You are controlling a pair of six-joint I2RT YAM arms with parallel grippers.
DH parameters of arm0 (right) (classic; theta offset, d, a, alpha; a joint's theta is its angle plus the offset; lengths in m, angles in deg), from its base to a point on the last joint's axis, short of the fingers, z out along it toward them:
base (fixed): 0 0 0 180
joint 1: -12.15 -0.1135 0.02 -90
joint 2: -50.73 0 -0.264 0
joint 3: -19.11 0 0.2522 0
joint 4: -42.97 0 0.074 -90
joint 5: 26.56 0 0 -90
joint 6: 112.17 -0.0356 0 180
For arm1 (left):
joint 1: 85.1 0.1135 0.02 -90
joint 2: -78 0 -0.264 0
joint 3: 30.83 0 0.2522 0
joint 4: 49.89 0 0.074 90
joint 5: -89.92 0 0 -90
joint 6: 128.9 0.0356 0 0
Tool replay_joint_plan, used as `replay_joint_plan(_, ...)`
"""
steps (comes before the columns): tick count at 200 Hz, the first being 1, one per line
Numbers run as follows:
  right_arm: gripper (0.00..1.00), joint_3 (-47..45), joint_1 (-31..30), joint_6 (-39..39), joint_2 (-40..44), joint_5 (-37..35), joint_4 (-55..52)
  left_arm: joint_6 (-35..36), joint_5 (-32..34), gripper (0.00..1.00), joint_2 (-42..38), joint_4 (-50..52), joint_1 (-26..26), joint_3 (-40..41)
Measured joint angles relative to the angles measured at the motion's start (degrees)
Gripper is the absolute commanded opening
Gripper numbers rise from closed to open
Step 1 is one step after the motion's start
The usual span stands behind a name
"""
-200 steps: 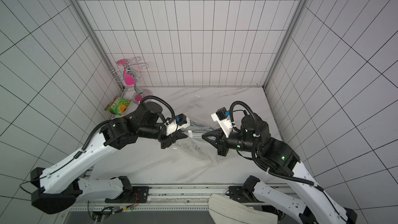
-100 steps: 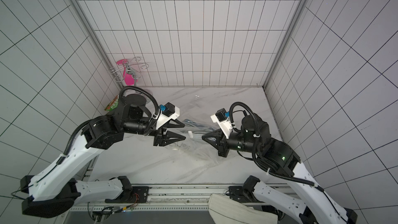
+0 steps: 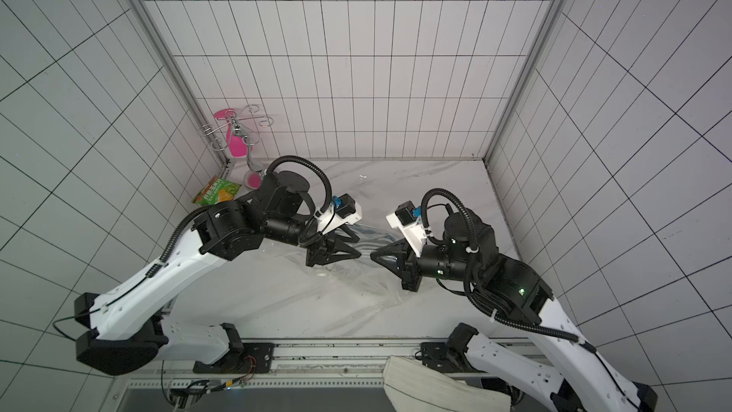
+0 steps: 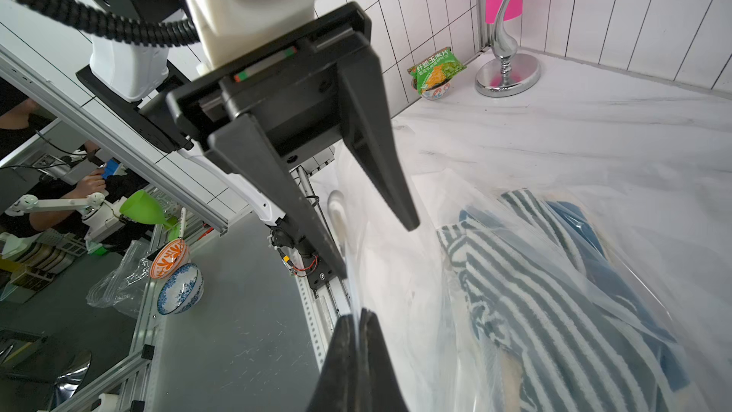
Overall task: Place the folded towel into the vacuum bag
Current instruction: Close the vacuum bag at the center of the board.
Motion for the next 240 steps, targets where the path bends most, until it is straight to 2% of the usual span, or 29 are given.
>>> replay_joint_plan(30, 0.0, 0.0, 0.0, 0.0, 0.4, -0.1, 0.0, 0.7, -0.1, 0.11, -0.2, 0.5, -0.5, 0.0)
replay_joint_plan(71, 0.0, -0.6, 0.0, 0.0, 1.4, -0.6, 0.1, 2.8, -1.4, 0.0, -1.7, -1.2, -0.6, 2.3)
replay_joint_plan(156, 0.0, -4.3, -0.2, -1.4, 5.4, -2.6, 0.0, 7.0, -5.0, 0.0, -4.6, -7.9, -1.0, 10.4)
replay_joint_plan(240, 0.0, -4.4, 0.6, -2.3, 6.5, -2.8, -1.5, 9.5, -1.2, 0.0, -8.2, -9.0, -1.7, 15.3)
